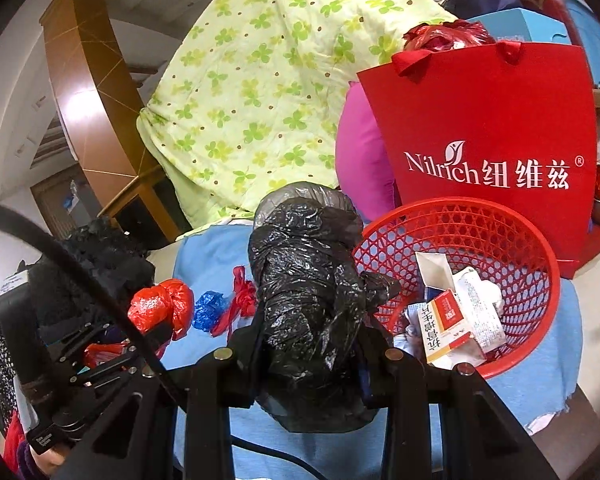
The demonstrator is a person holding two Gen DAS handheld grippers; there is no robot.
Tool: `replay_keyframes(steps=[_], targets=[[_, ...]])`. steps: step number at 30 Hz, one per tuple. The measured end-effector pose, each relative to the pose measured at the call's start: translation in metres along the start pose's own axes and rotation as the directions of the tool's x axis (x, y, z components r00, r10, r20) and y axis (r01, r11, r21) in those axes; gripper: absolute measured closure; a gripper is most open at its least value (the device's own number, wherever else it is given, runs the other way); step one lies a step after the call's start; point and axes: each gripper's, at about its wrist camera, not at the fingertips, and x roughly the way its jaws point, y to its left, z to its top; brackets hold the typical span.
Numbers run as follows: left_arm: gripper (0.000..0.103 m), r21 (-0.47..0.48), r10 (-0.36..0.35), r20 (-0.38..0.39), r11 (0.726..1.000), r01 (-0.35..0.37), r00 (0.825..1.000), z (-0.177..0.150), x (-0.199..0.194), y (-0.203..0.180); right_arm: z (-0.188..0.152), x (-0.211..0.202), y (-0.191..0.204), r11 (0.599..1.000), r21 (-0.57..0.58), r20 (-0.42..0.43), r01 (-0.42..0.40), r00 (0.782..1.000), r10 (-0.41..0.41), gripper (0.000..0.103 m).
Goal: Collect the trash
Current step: 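Carry the black bag and red bag over the red wastebasket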
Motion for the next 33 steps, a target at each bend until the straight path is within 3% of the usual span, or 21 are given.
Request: replay_keyframes(steps=[33], targets=[[0.064,0.044,-0.056,0.010,0.998,0.056,0.998,0.016,0.001,-0.015,-0.001,-0.022,-0.007,0.998,0.027,0.021,0.057,0.998,-0.058,0.064]])
